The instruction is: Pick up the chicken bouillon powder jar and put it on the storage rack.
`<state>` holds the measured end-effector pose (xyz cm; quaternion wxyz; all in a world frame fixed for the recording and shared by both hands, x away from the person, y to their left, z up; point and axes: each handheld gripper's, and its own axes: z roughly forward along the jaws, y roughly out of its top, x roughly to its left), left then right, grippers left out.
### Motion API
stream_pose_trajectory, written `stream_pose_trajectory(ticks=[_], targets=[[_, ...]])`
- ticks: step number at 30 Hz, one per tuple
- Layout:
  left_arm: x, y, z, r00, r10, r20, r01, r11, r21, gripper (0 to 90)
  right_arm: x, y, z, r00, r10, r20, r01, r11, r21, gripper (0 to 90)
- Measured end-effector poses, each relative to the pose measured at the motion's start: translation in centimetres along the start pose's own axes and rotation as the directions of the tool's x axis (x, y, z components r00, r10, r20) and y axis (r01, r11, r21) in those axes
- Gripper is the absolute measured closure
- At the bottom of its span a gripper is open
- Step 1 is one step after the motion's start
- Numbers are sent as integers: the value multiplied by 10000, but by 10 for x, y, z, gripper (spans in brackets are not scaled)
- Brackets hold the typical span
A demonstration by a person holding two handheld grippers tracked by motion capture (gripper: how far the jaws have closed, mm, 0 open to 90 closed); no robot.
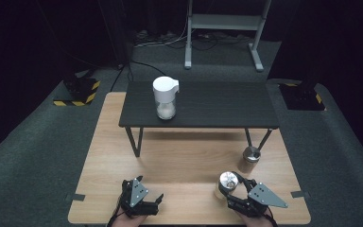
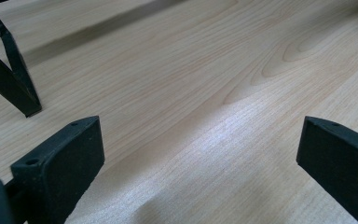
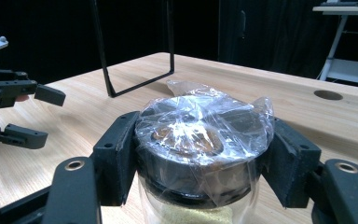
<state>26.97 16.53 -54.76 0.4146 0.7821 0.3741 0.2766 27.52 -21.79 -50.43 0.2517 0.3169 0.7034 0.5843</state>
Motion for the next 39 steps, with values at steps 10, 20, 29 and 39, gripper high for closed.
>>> stream_pose_trajectory(ticks=[10, 20, 29, 39], targets=[[0, 0, 0, 10000, 6, 11, -6, 10000, -11, 10, -9, 1, -6, 9995, 106, 307, -102, 9999, -113, 343], [0, 0, 0, 10000, 29, 23, -29, 10000, -23, 10, -14, 3, -10, 9987, 171, 486, -160, 9996, -235, 343], [-1, 0, 0, 9999, 112, 36, -112, 9999, -19, 10, -11, 6, -4, 9989, 202, 419, -190, 9994, -272, 343], [0, 0, -1, 9999, 98, 138, -97, 9999, -45, 10, -9, 15, 3, 9995, 92, 311, -83, 9995, -291, 343]])
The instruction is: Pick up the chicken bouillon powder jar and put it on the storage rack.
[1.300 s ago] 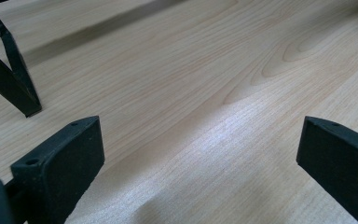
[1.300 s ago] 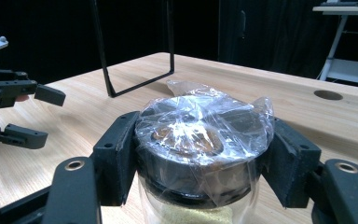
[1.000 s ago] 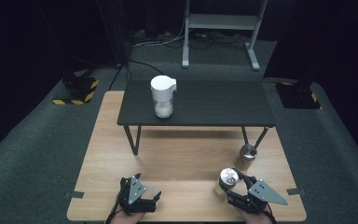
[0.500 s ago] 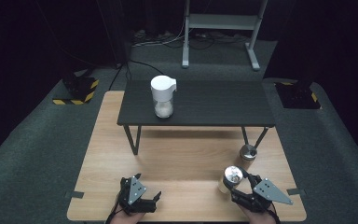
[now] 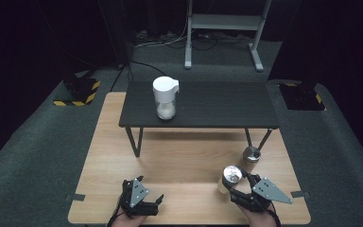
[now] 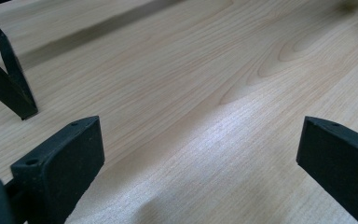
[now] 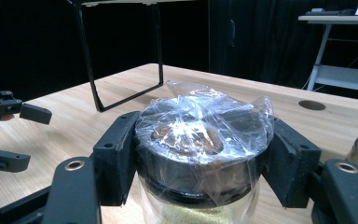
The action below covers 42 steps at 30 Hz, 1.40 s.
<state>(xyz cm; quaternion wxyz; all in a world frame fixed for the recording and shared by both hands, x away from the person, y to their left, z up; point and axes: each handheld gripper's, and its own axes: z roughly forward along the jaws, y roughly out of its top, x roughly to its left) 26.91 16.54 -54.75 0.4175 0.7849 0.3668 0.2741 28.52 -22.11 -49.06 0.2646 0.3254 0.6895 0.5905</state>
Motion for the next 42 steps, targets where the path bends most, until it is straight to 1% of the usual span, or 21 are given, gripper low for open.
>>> stream_pose_trajectory(ticks=[3, 15, 20, 26, 38, 42], targets=[[0, 0, 0, 10000, -14, 15, 14, 10000, -16, 10, -1, 4, 2, 10000, -79, -29, 79, 10000, 20, 343], [0, 0, 0, 10000, 30, 58, -30, 10000, -7, 10, -6, 28, 6, 9997, -222, -44, 221, 9995, -232, 344], [0, 0, 0, 10000, 21, 84, -21, 10000, -22, 10, -8, 35, 9, 9998, -189, -66, 187, 9994, -308, 344], [1, 0, 0, 9999, -10, 117, 11, 10000, -31, 10, -9, 44, 11, 9995, -313, -69, 310, 9986, -421, 344], [1, 0, 0, 9999, 1, 150, -1, 10000, -20, 10, -13, 60, 11, 9995, -305, -1, 304, 9979, -577, 343], [1, 0, 0, 9999, 22, 150, -22, 10000, -20, 10, -14, 65, 11, 9993, -370, 30, 371, 9974, -621, 344]])
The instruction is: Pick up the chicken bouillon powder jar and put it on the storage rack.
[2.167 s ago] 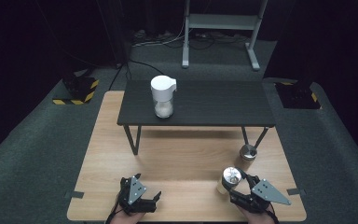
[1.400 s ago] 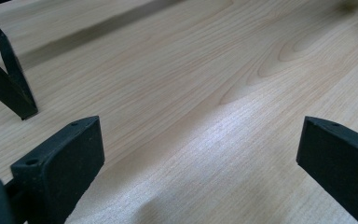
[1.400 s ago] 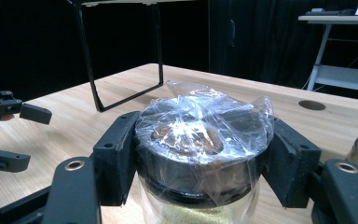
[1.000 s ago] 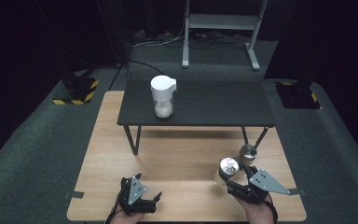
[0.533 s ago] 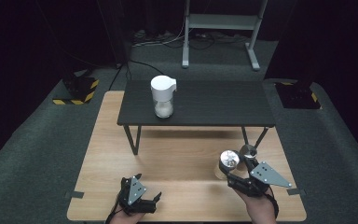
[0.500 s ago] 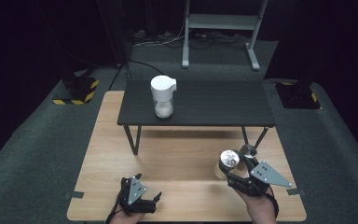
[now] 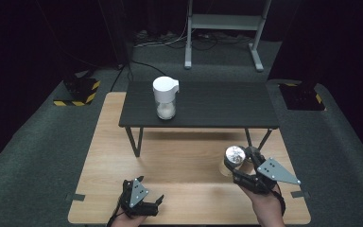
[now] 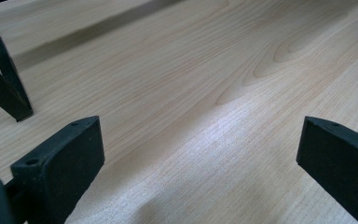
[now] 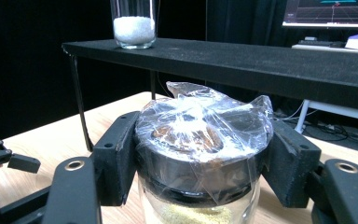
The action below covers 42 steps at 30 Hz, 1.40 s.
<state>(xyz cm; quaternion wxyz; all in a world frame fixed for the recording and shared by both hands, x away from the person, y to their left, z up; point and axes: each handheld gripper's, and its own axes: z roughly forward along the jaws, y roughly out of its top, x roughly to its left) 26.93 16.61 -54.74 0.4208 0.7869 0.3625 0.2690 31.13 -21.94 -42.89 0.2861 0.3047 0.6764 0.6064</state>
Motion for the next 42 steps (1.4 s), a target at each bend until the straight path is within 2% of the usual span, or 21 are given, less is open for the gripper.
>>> stream_pose_trajectory(ticks=[42], targets=[[1, 0, 0, 10000, -37, 43, 37, 10000, -3, 10, -5, 41, 5, 9987, -491, 107, 496, 9978, -435, 344]])
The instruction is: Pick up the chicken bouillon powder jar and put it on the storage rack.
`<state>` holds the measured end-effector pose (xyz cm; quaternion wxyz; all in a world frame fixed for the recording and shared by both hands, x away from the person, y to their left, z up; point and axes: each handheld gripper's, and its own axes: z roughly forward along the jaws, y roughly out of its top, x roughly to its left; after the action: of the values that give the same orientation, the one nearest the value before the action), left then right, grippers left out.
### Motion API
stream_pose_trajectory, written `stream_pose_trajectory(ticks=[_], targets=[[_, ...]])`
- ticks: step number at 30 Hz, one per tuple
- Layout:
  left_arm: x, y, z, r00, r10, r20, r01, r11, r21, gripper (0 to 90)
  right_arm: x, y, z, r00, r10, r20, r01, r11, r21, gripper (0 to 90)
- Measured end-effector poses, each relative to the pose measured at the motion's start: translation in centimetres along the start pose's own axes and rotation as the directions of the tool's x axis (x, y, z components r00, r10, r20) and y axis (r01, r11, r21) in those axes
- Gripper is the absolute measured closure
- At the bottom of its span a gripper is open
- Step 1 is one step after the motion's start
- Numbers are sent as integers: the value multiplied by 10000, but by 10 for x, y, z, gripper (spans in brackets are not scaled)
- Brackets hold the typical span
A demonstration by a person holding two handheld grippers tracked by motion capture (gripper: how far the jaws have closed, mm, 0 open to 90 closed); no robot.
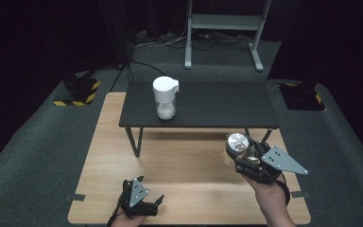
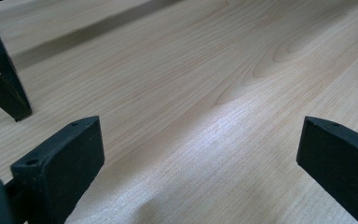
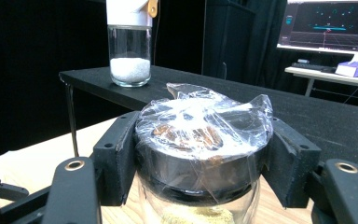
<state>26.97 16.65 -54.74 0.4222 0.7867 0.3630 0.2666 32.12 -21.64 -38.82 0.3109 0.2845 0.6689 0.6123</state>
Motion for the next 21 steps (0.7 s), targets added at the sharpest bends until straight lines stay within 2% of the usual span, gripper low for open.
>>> stream_pose_trajectory(ticks=[21], targets=[[1, 0, 0, 9999, -92, 50, 92, 10000, -20, 10, -6, 21, 8, 9998, -59, 194, 66, 9993, -380, 344]])
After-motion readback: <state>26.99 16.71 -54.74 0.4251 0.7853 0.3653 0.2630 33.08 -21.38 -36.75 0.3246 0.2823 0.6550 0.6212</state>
